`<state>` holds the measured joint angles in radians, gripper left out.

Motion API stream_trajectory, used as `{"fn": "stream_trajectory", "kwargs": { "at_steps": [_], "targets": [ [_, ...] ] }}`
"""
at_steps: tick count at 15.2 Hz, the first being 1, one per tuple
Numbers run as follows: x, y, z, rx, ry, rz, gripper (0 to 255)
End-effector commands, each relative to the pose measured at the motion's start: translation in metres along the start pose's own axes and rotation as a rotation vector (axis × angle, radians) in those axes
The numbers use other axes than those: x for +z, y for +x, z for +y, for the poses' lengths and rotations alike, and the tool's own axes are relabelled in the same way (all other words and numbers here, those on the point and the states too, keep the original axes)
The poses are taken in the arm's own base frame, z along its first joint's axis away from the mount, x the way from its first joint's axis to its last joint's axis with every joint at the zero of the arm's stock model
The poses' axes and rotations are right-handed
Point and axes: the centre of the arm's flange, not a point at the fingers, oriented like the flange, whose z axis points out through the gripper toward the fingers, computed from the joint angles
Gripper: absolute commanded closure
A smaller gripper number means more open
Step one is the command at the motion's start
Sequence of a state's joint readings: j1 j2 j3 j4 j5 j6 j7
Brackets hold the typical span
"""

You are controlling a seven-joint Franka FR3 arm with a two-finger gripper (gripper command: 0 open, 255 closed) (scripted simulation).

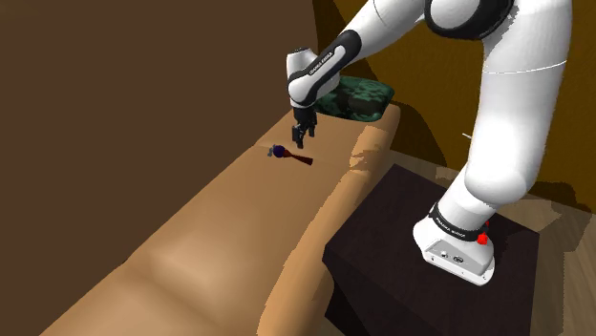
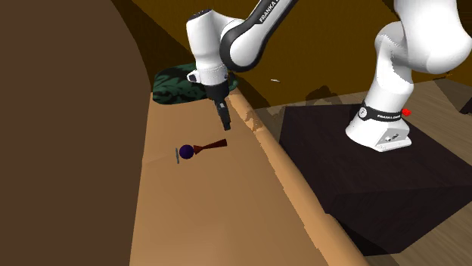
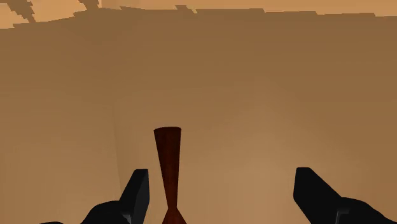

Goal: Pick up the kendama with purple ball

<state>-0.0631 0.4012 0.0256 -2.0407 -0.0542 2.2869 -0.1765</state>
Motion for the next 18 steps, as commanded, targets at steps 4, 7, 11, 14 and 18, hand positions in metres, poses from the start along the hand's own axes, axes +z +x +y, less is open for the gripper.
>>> {"fn": "stream_trajectory", "kwargs": {
  "at_steps": [4, 7, 11, 14, 18],
  "targets": [
    [0.041, 0.049, 0.021, 0.003, -0.005, -0.004, 0],
    [0.066, 0.078, 0.032, 0.005, -0.007, -0.007, 0],
    [0.094, 0.105, 0.042, 0.007, -0.01, -0.01, 0],
    [0.109, 0.107, 0.042, 0.007, -0.01, -0.01, 0],
    [0.128, 0.11, 0.043, 0.007, -0.01, -0.01, 0]
  ]
}}
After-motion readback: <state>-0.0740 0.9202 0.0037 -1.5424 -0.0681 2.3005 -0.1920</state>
